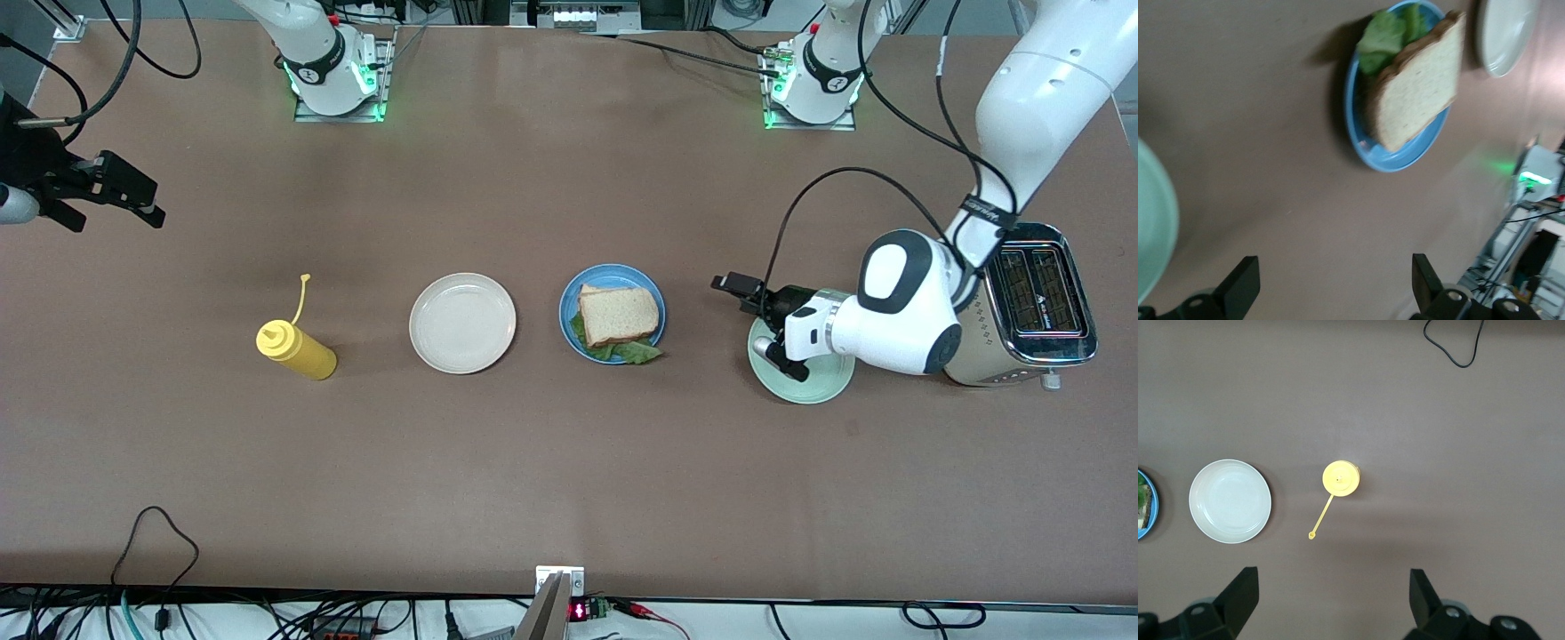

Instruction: Make sandwich in blue plate with both arms

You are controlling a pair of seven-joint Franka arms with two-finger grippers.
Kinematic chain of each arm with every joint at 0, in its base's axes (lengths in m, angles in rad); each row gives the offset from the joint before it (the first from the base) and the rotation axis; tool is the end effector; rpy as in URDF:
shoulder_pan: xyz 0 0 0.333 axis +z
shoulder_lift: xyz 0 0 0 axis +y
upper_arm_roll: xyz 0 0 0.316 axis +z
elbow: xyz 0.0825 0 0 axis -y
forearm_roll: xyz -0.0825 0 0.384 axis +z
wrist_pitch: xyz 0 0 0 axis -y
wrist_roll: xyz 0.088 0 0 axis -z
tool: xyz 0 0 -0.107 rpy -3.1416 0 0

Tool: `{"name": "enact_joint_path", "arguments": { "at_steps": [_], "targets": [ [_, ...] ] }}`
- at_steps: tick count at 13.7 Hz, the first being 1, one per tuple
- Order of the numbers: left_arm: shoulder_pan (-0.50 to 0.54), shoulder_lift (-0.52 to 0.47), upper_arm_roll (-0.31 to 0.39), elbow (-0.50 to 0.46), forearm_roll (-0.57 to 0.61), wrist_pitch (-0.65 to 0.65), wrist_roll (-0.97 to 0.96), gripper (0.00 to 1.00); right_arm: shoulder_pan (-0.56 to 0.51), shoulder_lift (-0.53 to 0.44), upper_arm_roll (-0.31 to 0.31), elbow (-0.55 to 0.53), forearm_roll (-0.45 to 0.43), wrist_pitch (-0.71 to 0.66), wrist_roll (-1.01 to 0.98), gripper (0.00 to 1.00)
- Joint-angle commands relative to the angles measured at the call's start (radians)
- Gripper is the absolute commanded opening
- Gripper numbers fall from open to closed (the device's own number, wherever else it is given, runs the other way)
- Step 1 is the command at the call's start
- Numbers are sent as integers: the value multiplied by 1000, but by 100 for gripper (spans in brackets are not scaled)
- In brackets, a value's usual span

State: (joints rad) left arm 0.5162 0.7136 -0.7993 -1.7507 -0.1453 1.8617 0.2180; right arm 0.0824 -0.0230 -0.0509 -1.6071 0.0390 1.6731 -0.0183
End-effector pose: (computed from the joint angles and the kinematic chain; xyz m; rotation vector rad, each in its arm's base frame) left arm 0.5977 -0.1433 0.2520 2.4138 -0.4895 -0.5427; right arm 0.5571 0.0210 0.6295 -3.0970 -0.0736 -0.1375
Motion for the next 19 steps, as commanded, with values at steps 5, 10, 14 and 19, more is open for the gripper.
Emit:
{"name": "enact_joint_path", "arguments": {
  "at_steps": [5, 10, 14, 19],
  "targets": [
    [-76, -124, -14, 132, 286, -315, -241, 100, -13, -25, 45, 4, -8, -29, -2, 100],
    [-186, -189, -2, 364, 455, -596, -355, 100, -3, -20, 49, 12, -69, -27, 1, 100],
    [-355, -385, 315, 362, 390, -486, -350, 100, -6, -17, 48, 9, -64, -29, 12, 100],
    [-528, -589, 688, 208, 130, -303, -297, 100, -18, -12, 39, 15, -71, -18, -43, 100]
  ]
}}
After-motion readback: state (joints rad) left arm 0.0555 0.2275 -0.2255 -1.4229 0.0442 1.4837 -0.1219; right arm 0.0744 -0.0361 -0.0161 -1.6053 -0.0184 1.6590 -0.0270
